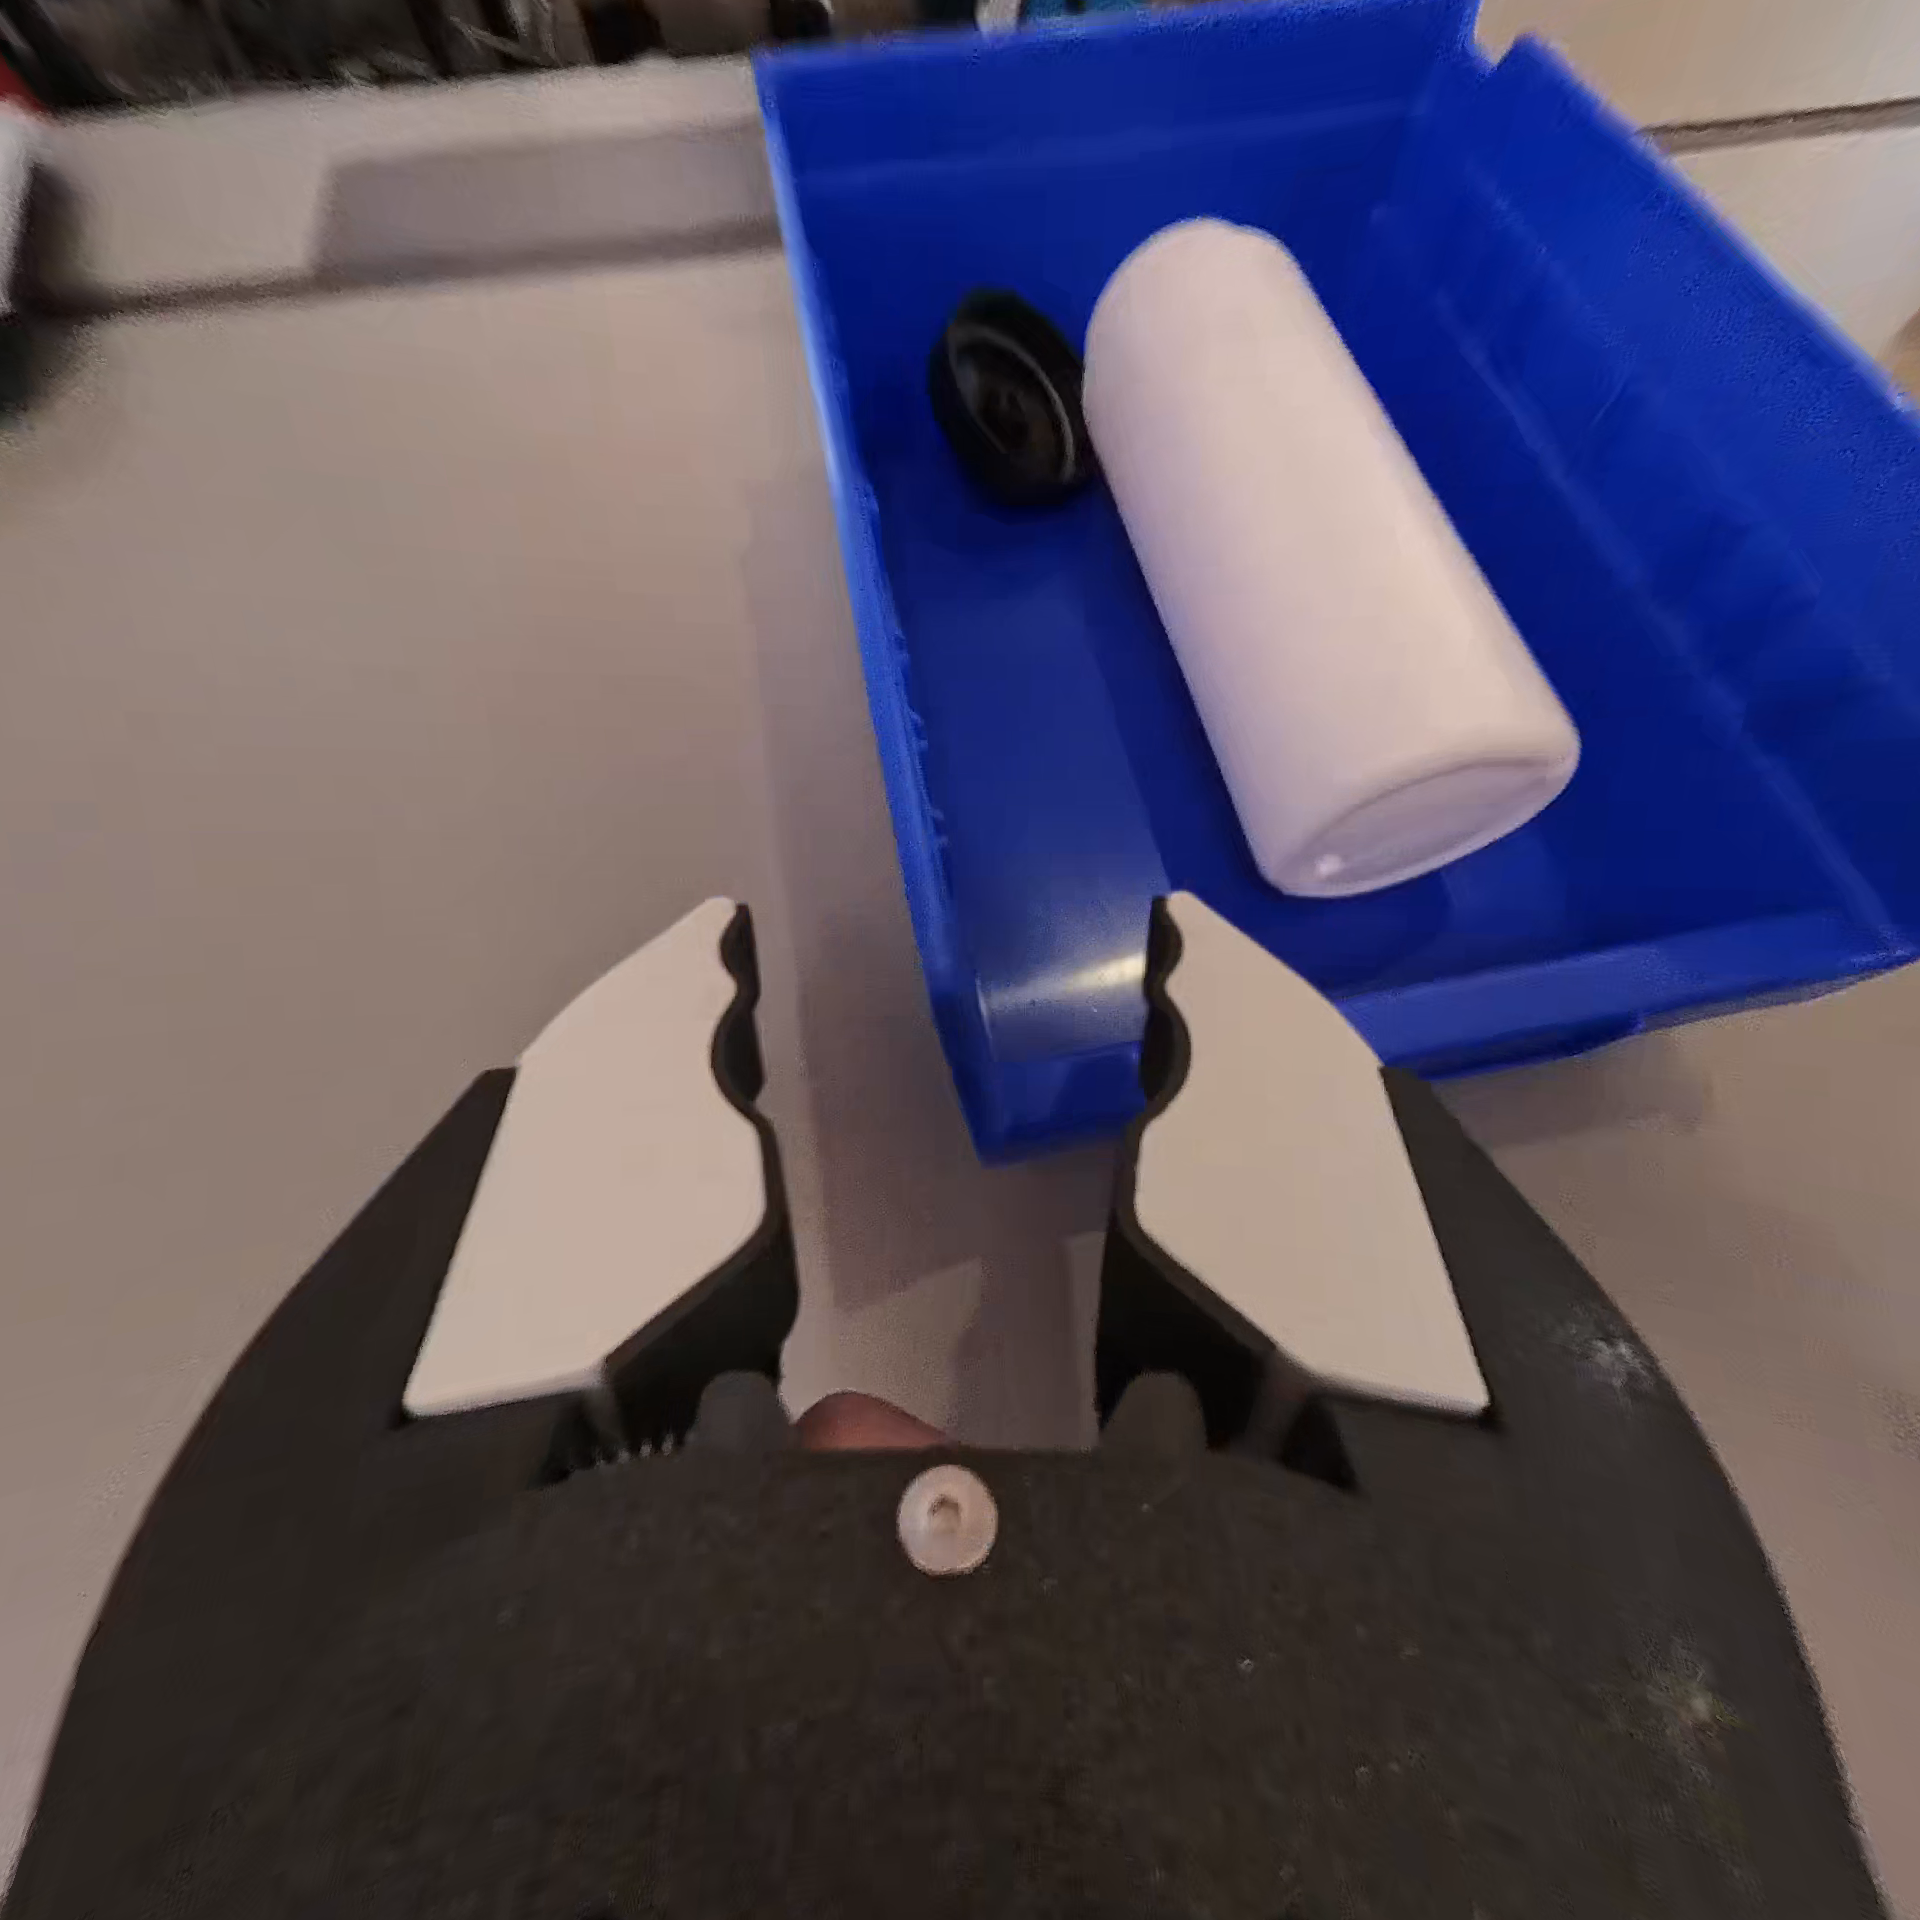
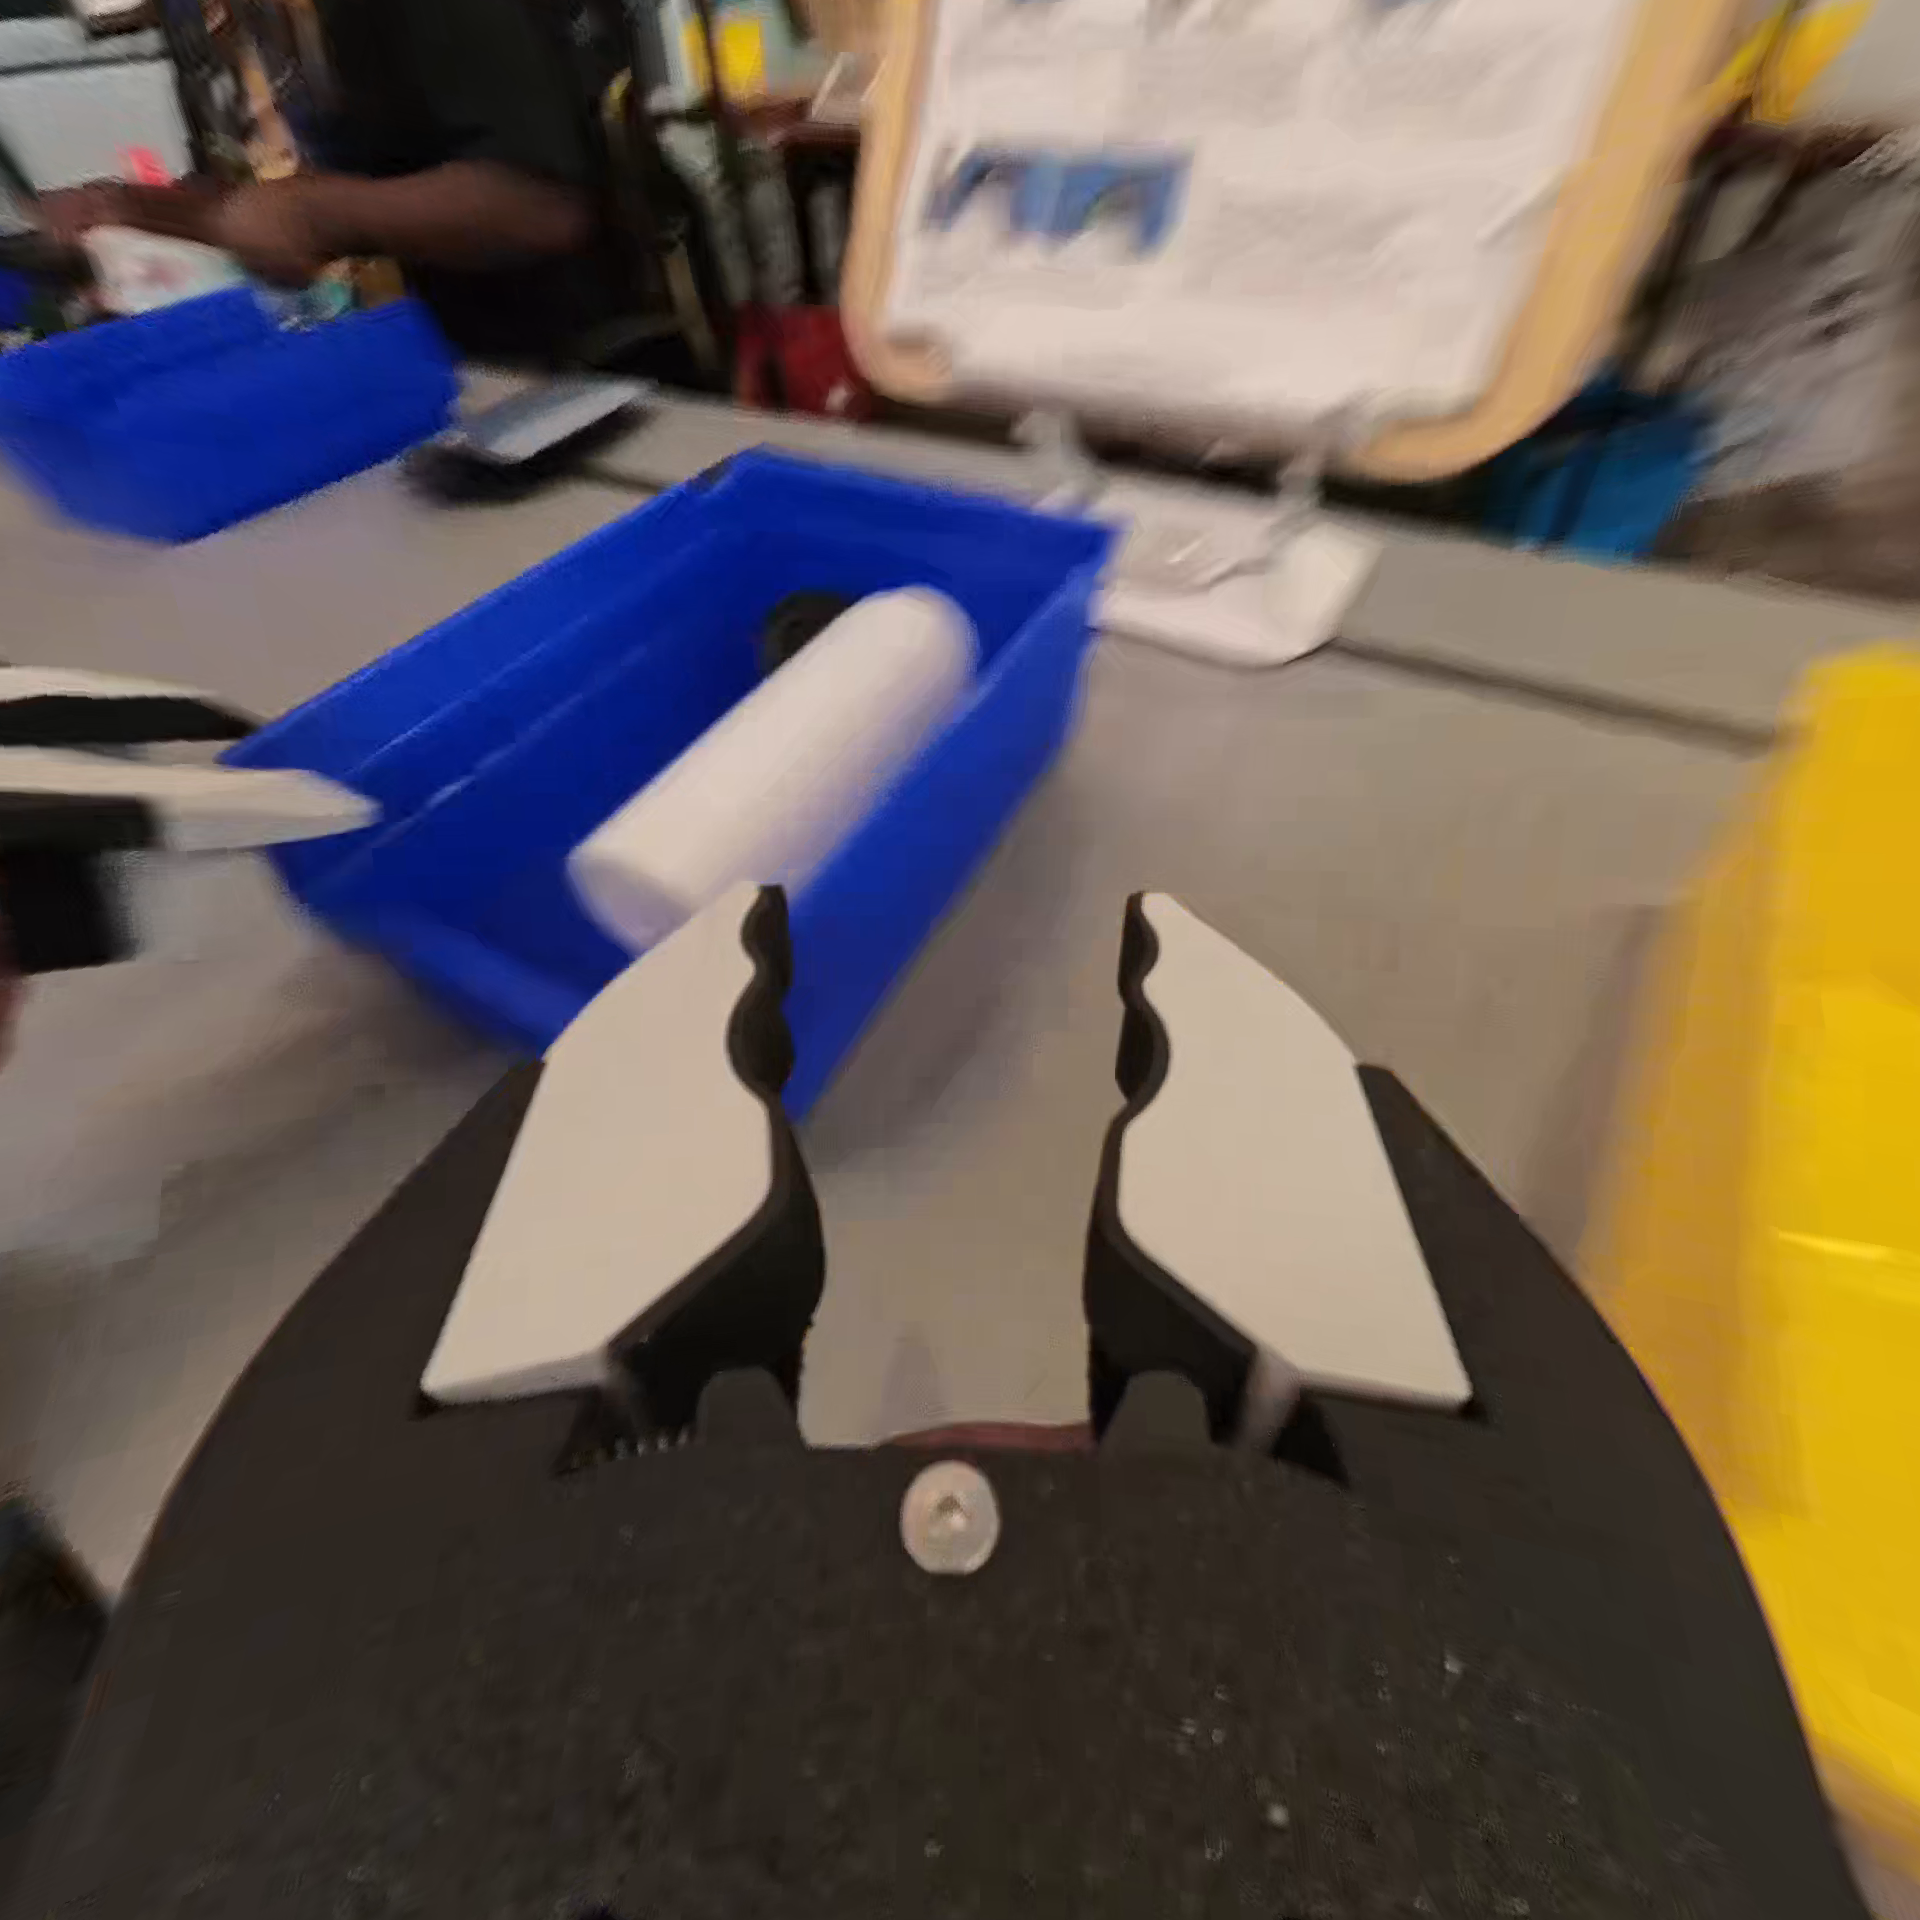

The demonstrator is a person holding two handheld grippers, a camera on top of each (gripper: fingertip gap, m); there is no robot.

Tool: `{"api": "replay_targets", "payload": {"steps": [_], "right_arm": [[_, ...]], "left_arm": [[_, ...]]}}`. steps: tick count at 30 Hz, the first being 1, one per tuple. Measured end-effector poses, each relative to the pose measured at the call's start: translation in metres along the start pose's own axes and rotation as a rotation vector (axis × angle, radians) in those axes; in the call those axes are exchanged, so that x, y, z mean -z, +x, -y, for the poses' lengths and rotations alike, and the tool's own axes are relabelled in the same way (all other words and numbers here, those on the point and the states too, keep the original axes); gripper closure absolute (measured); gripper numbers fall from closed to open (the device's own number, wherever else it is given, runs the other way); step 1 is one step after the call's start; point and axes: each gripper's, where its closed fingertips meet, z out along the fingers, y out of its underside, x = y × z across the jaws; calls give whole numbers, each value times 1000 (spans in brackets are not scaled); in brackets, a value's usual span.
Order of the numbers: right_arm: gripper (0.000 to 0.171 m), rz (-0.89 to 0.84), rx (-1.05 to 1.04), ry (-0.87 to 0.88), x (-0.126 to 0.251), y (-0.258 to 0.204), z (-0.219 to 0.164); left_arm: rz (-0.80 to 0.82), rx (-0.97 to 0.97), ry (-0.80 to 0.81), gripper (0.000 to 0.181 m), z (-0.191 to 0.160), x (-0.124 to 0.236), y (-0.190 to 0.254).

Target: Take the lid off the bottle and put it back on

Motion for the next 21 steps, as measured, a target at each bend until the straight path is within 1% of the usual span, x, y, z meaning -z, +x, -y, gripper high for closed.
{"api": "replay_targets", "payload": {"steps": [1,2,3,4,5,6,8,10,11,12,13,14,15,16,17,18,20,21], "right_arm": [[113,19,-27,-56,-22,-25,-20],[130,-33,-47,-107,-41,-34,-38],[137,-90,-72,-98,-54,-36,-43],[150,-120,-100,-89,-62,-38,-43],[161,-147,-129,-127,-69,-39,-46],[158,-161,-141,-163,-75,-41,-49],[155,-133,-162,-195,-79,-56,-45],[159,-138,-150,-91,-68,-65,-23],[160,-190,-108,-48,-62,-63,-16],[157,-224,-80,-63,-61,-64,-19],[148,-188,-95,-131,-64,-76,-29],[141,-114,-141,-160,-66,-94,-33],[139,-51,-171,-140,-66,-111,-32],[139,-45,-163,-101,-68,-121,-29],[138,-83,-120,-90,-74,-126,-30],[133,-121,-75,-115,-83,-130,-34],[124,-98,-38,-160,-106,-152,-40],[124,-78,-33,-168,-119,-163,-39]], "left_arm": [[-34,21,-20,119,-6,-9,2],[-70,48,-38,127,-10,-16,6],[-109,69,-49,140,-10,-20,9],[-127,77,-56,159,-10,-23,9],[-114,75,-52,170,-9,-26,2],[-104,75,-43,173,-7,-28,-5],[-72,105,-54,177,-7,-29,-21],[-67,145,-46,178,-8,-27,-36],[-61,178,-41,177,-8,-25,-44],[-49,200,-35,177,-9,-23,-53],[-36,216,-25,177,-8,-21,-61],[-21,224,-13,177,-6,-19,-69],[-4,225,-3,177,-3,-18,-78],[14,224,4,177,-1,-16,-88],[33,225,13,177,1,-14,-98],[49,230,20,176,2,-12,-110],[61,218,38,176,6,-7,-133],[66,188,38,177,7,-5,-144]]}}
